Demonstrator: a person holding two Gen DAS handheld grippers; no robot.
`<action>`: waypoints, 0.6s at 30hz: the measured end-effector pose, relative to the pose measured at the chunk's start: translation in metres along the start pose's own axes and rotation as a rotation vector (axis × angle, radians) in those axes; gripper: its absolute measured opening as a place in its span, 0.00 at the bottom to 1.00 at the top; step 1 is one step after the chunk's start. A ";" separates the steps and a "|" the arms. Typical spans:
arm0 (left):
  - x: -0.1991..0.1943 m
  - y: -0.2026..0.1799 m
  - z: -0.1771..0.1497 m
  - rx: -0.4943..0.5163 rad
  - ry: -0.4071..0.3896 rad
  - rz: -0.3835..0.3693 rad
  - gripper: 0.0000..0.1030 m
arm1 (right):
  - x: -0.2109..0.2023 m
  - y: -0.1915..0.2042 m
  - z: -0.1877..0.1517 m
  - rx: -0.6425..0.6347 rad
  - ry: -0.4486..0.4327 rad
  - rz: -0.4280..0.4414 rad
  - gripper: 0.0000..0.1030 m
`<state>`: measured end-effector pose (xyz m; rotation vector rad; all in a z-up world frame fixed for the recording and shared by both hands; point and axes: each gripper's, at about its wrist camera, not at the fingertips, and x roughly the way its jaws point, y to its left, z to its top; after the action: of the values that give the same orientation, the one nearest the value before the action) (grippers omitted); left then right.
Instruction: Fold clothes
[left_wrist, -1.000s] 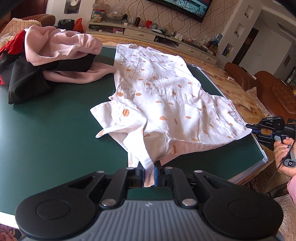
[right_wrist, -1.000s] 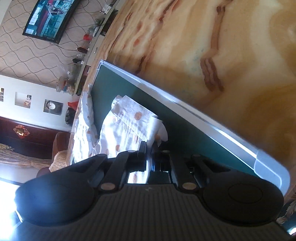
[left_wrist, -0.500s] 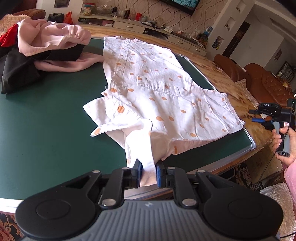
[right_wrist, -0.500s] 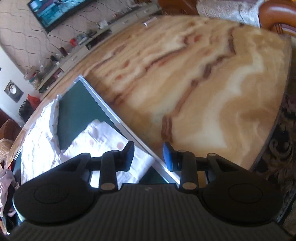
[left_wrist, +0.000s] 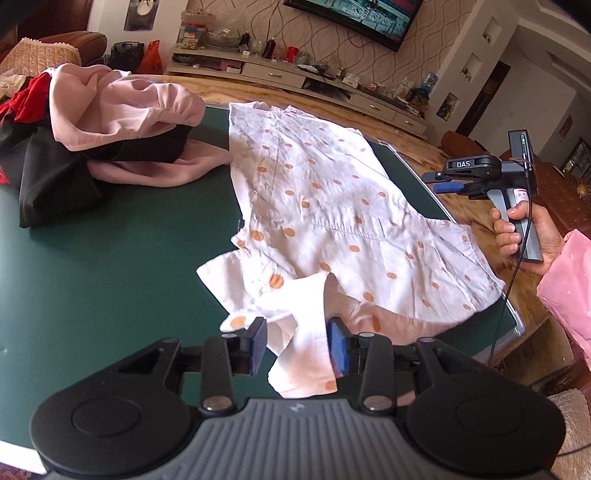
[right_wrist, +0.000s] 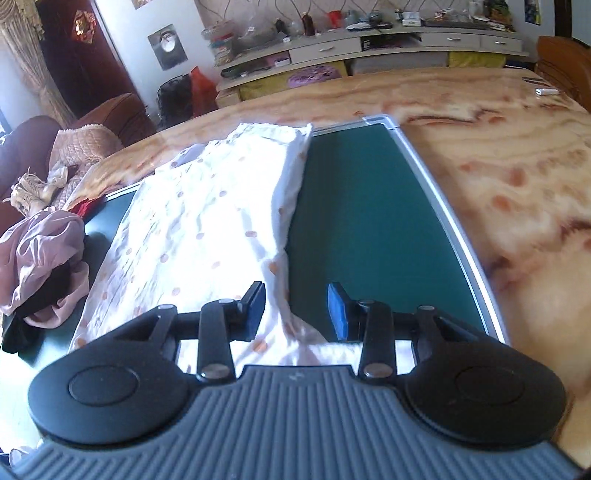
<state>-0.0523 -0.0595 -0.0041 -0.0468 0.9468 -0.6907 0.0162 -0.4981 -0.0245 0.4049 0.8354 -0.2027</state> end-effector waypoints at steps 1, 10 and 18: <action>0.003 0.001 0.007 0.011 -0.003 0.006 0.43 | 0.010 0.005 0.011 -0.006 0.006 0.009 0.43; -0.006 -0.002 0.059 0.193 -0.012 -0.207 0.50 | 0.099 0.018 0.101 0.016 0.036 0.020 0.43; 0.102 -0.020 0.120 0.247 0.027 0.076 0.51 | 0.169 0.071 0.149 -0.040 0.059 0.080 0.42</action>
<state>0.0677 -0.1630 0.0002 0.2167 0.8789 -0.7346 0.2519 -0.5003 -0.0431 0.4070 0.8779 -0.1001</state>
